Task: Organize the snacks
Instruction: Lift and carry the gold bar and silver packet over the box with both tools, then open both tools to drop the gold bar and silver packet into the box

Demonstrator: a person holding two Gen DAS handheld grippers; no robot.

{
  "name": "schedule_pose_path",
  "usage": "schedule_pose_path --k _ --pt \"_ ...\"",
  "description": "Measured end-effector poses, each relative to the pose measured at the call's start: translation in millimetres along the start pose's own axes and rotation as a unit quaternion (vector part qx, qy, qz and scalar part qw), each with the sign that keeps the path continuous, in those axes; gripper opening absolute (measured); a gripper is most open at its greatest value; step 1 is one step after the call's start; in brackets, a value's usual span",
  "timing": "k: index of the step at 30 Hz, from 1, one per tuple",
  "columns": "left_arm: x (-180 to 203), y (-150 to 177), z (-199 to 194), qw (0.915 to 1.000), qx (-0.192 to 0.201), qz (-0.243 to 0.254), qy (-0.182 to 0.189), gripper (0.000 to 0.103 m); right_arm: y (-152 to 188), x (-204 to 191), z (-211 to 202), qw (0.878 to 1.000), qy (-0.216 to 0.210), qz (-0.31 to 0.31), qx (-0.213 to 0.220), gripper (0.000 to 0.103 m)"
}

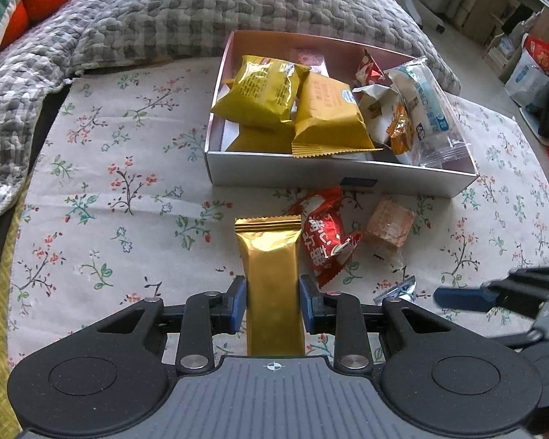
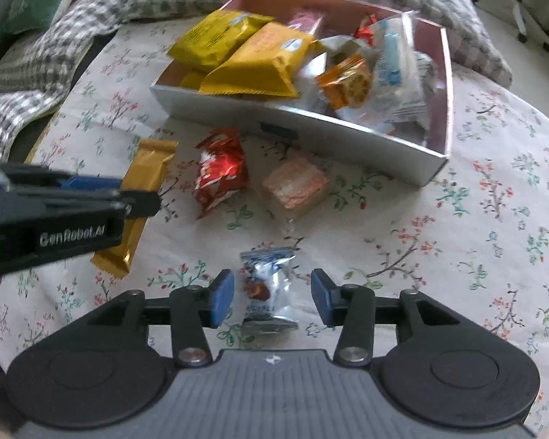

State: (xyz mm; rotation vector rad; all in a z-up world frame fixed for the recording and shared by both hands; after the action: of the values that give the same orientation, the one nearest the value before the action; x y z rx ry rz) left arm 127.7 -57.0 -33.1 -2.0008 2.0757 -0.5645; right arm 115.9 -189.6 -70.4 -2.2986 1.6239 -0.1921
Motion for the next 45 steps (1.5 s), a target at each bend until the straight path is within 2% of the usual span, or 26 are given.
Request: schedule_pose_path --k 3,6,9,17,21,27,33,37,42,45 --pt "-1 0 0 1.0 -0.001 -0.001 -0.001 0.028 3 -4 12 1.0 0.009 -0.012 -0.019 0.038" --pt "-2 -1 -1 1.0 0.001 -0.004 0.001 0.028 3 -7 14 0.999 0.017 -0.022 -0.017 0.021" --pt "-2 -3 -4 1.0 0.007 -0.004 0.005 0.028 0 -3 9 1.0 0.008 -0.009 -0.013 0.015" --pt "-11 -13 -20 0.9991 0.034 -0.019 0.017 0.028 -4 2 -9 1.0 -0.02 0.012 0.002 0.015" --pt "-16 -20 -26 0.9981 0.055 -0.024 0.017 0.028 -10 9 -27 0.998 -0.045 0.029 0.025 0.014" --pt "-16 -32 -31 0.9953 0.087 -0.024 0.033 0.028 -20 25 -36 0.994 -0.057 0.067 0.058 0.014" --pt "-19 -55 -14 0.9921 0.084 -0.041 0.083 0.028 -37 45 -37 0.985 -0.078 0.123 0.089 0.014" --pt "-19 -73 3 0.9902 0.077 -0.042 0.109 0.028 -49 55 -26 0.979 -0.092 0.155 0.093 0.014" --pt "-16 -97 23 0.9912 0.074 -0.029 0.106 0.028 -70 54 -18 0.975 -0.106 0.164 0.102 0.014" --pt "-17 -108 34 0.9893 0.085 -0.034 0.113 0.028 -80 53 -11 0.978 -0.092 0.16 0.1 0.014"
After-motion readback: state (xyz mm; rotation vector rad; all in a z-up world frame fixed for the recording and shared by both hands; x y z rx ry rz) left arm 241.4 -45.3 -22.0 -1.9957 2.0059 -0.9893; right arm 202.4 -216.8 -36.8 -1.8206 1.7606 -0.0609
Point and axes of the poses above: each gripper's, at about its wrist camera, not at the fingertips, and z roughly the way its jaws point, x to its right, y to its underside, the point moved 1 cm from there along z, roughly the way its jaws point, and after that the axes turned 1 degree about y, right-handed, at the moved point
